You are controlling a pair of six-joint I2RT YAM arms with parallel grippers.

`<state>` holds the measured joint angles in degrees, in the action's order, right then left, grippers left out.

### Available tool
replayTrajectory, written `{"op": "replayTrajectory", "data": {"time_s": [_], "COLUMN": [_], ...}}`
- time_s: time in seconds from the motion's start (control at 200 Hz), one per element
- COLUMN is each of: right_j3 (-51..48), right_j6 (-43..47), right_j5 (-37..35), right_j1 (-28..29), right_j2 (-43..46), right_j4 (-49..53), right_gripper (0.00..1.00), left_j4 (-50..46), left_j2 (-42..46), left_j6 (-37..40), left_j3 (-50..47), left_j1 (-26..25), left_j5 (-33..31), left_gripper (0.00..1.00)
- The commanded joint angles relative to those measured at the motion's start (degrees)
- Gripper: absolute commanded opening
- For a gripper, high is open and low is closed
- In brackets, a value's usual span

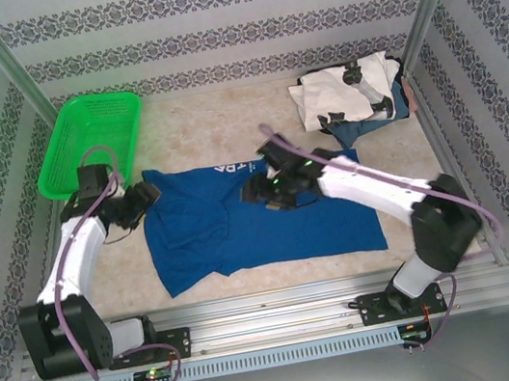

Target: Fold and stack the t-shirts

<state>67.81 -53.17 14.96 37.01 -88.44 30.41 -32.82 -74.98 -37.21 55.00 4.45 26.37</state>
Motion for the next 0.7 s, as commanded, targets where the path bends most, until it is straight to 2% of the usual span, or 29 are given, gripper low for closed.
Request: {"op": "replayTrajectory", "data": {"time_s": [0.0,0.075,0.17,0.265,0.51,0.62,0.674,0.694], "right_j3": [-2.7,-3.4,-5.6,-7.6,-10.9,-9.3,-7.5,-6.7], "right_j6": [7.7,9.2,9.4,9.7,11.4,12.1,12.5,12.6], "right_j5": [-6.4,-7.4,-8.3,-10.7,-16.3,-18.2,-18.5,-19.0], "right_j1": [-9.0,-13.8,-18.0,-21.4,-30.2,-32.7,-33.5,-33.6], "right_j2": [2.3,1.6,-0.3,-2.7,-9.2,-12.5,-14.4,-15.0], "right_j4": [4.4,2.8,-0.5,-1.5,-0.3,0.8,1.7,2.0], "right_gripper": [0.64,0.62,0.61,0.6,0.56,0.55,0.46,0.49], "left_j4": [7.4,12.0,13.3,14.1,9.9,9.7,9.1,9.1], "left_j2": [-8.1,-13.7,-21.0,-25.9,-34.2,-37.0,-38.8,-39.6], "left_j6": [-3.5,-5.6,-4.8,-4.5,-3.5,-3.2,-2.7,-2.5], "left_j3": [3.3,4.0,6.7,8.4,12.8,13.6,15.4,16.0], "left_j1": [-5.0,-7.0,-9.0,-9.0,-7.2,-6.1,-5.7,-5.7], "left_j5": [-0.2,-0.2,-2.9,-6.3,-15.0,-16.9,-16.5,-16.1], "left_gripper": [0.58,0.53,0.53,0.49,0.48,0.48,0.48,0.48]}}
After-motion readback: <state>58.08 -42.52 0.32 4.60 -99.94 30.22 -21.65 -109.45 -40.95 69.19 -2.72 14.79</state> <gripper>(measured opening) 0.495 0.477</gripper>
